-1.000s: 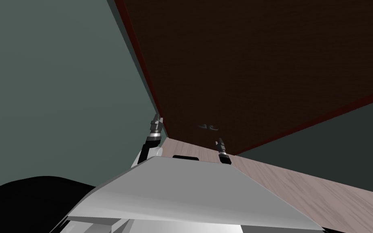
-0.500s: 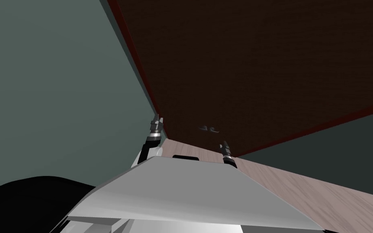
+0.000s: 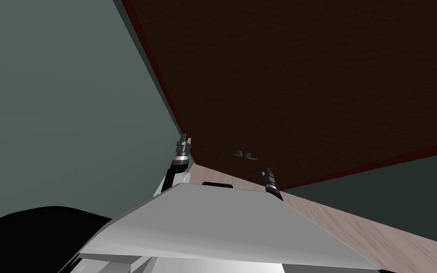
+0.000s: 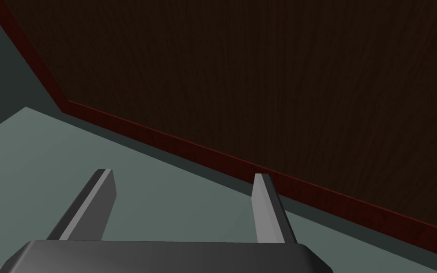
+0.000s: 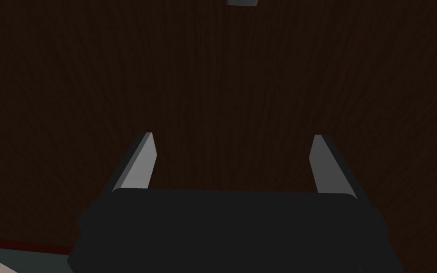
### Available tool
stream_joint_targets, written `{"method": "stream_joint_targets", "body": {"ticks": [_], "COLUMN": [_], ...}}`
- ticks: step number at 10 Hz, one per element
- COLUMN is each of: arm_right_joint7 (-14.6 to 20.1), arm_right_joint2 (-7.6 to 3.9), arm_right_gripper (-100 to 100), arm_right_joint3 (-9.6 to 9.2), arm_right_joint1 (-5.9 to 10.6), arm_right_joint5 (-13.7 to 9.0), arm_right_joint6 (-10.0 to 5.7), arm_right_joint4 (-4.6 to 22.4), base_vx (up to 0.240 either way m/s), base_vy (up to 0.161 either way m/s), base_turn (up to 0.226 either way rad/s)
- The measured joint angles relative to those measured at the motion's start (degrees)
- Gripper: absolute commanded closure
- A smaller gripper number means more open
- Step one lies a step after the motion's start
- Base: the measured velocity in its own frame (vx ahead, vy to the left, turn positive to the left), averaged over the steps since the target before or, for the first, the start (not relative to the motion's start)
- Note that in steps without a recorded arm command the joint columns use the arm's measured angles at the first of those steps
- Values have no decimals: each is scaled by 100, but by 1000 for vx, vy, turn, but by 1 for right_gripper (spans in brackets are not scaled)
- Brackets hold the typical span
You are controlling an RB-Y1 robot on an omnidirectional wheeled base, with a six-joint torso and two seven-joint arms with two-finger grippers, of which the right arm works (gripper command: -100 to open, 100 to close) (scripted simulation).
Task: Pull the door open
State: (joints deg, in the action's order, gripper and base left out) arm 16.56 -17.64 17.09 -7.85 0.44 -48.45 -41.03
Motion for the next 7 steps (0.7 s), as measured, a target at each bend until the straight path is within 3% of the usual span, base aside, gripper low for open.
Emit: {"method": "stream_joint_targets", "body": {"ticks": [2,3,5,6,7], "arm_right_joint7": [-14,-11,-34,-36,-35], "arm_right_joint2": [85,185,231,233,233], "arm_right_gripper": [-100,-100,-100,100,100], "arm_right_joint3": [-67,-150,-201,-202,-202], "arm_right_joint1": [130,130,310,316,313], "arm_right_joint5": [17,51,72,72,72], "arm_right_joint6": [21,131,-14,-30,-22], "arm_right_joint4": [-40,-312,-61,-49,-58], "base_vx": [210,152,44,0,-12], "base_vy": [13,100,47,0,-7], "base_turn": [211,78,-27,0,14]}}
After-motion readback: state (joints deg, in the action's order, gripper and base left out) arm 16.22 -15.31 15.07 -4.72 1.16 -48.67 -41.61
